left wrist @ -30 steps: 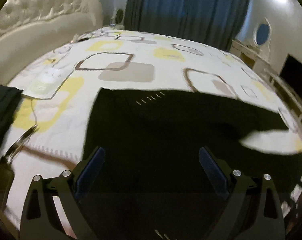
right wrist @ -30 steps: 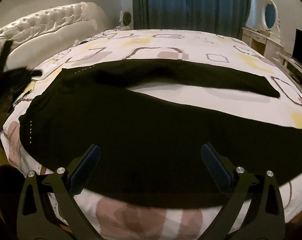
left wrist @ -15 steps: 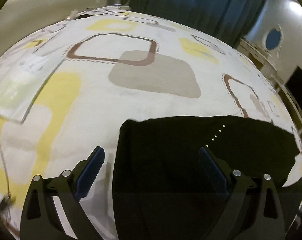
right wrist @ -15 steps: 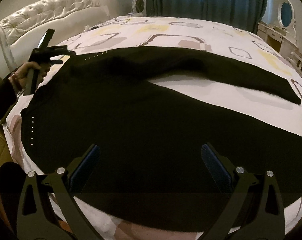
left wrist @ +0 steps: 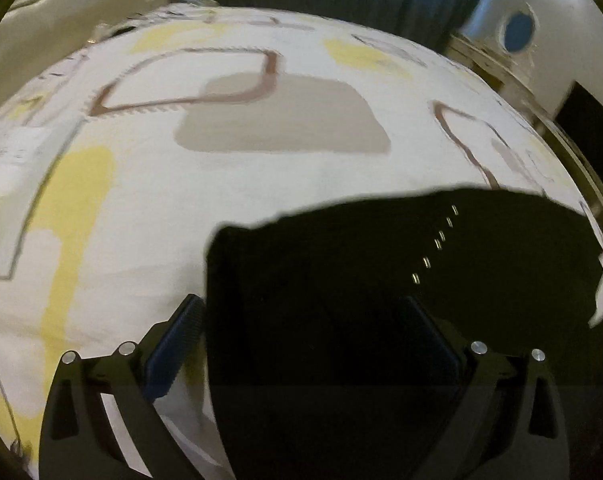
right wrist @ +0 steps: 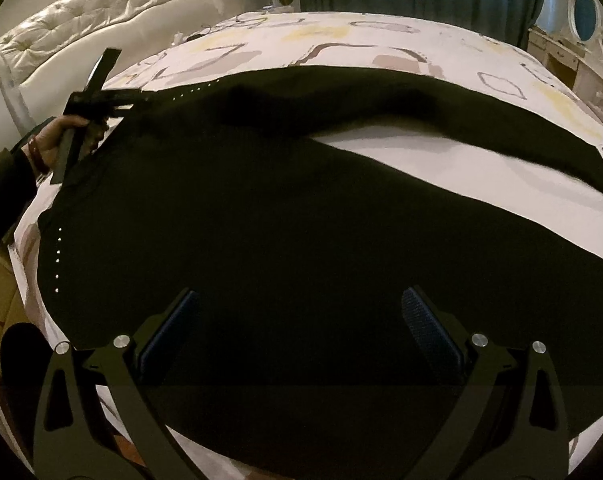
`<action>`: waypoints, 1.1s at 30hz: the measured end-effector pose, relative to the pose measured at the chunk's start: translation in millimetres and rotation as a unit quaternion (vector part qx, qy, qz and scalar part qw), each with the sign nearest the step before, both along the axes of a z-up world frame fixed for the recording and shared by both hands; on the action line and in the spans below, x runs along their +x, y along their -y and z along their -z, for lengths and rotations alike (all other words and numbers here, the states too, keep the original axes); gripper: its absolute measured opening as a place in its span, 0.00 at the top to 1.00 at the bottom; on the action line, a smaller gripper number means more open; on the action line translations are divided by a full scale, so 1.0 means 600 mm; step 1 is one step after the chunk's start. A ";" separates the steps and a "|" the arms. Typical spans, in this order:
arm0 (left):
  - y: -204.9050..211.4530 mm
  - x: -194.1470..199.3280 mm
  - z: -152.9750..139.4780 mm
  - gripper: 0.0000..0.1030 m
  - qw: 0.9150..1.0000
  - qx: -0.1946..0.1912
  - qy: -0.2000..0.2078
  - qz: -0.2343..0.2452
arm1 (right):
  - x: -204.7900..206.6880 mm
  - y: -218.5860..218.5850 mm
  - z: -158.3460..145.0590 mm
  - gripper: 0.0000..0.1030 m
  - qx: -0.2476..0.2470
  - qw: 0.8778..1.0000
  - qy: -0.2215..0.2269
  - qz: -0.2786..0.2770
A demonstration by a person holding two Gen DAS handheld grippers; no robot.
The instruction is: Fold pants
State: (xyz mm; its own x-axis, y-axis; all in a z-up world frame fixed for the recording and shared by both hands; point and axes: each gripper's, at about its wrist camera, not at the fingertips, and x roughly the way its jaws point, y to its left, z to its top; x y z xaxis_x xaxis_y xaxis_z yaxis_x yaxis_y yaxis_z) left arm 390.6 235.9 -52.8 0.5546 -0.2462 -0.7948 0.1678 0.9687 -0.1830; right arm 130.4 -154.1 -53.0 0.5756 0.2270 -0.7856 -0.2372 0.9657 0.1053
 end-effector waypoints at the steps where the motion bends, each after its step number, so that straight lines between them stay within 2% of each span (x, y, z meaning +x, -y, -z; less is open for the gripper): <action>1: -0.002 0.001 -0.004 0.05 1.000 -0.004 0.008 -0.007 | 0.001 -0.002 0.000 0.02 0.000 1.000 -0.001 -0.003; 4: -0.007 0.014 -0.004 0.05 1.000 -0.016 0.014 -0.018 | 0.007 -0.002 -0.002 0.02 0.000 1.000 -0.002 -0.013; 5: -0.006 0.020 -0.002 0.10 1.000 -0.007 0.009 -0.019 | 0.010 -0.001 -0.005 0.02 0.001 1.000 -0.002 -0.018; 6: -0.004 0.022 -0.001 0.40 1.000 -0.003 0.009 -0.017 | 0.014 0.000 -0.008 0.02 0.002 1.000 -0.002 -0.022; 7: -0.003 0.026 0.000 0.53 1.000 0.007 0.007 -0.017 | 0.017 0.002 -0.010 0.02 0.003 1.000 -0.002 -0.024; 8: -0.006 0.031 0.000 0.59 0.999 0.020 0.003 -0.027 | 0.023 0.005 -0.016 0.02 0.007 1.000 -0.002 -0.028; 12: -0.020 0.036 -0.003 0.83 1.000 -0.011 -0.004 -0.022 | 0.061 0.026 -0.047 0.02 0.041 0.997 -0.001 -0.063; 14: -0.024 0.035 -0.006 0.90 1.000 -0.026 -0.003 -0.015 | 0.098 0.047 -0.075 0.02 0.066 0.993 0.006 -0.094; 16: -0.024 0.033 -0.010 0.92 0.999 -0.031 -0.001 -0.014 | 0.141 0.069 -0.098 0.02 0.059 0.992 0.028 -0.106; 20: -0.023 0.029 -0.020 0.93 0.999 -0.040 0.010 -0.012 | 0.275 0.119 -0.133 0.02 -0.006 0.991 0.069 -0.118; 23: -0.029 0.023 -0.029 0.93 0.998 -0.059 0.024 -0.003 | 0.380 0.141 -0.130 0.02 -0.030 0.989 0.061 -0.131; 26: -0.041 0.015 -0.033 0.93 0.995 -0.090 0.039 0.004 | 0.469 0.130 -0.103 0.02 -0.096 0.982 0.042 -0.156; 27: -0.045 0.012 -0.034 0.93 0.994 -0.100 0.042 0.004 | 0.491 0.128 -0.093 0.04 -0.100 0.981 0.030 -0.164; 29: -0.051 0.007 -0.037 0.93 0.992 -0.116 0.053 0.006 | 0.528 0.122 -0.070 0.18 -0.089 0.979 0.003 -0.181; 30: -0.054 0.004 -0.038 0.93 0.991 -0.124 0.058 0.008 | 0.543 0.120 -0.060 0.32 -0.083 0.979 -0.011 -0.188; 31: -0.056 0.002 -0.039 0.93 0.990 -0.130 0.062 0.009 | 0.555 0.118 -0.049 0.37 -0.080 0.977 -0.025 -0.195; 33: -0.057 0.000 -0.039 0.93 0.989 -0.132 0.063 0.009 | 0.573 0.108 -0.026 0.38 -0.093 0.974 -0.046 -0.203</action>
State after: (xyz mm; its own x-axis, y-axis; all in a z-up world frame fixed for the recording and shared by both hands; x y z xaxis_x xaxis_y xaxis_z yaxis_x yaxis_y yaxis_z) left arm 390.4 270.2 -29.2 0.6379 -0.4476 -0.6268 0.2227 0.8862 -0.4062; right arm 474.5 -218.7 -37.6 0.3927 0.2701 -0.8791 -0.6007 0.7991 -0.0228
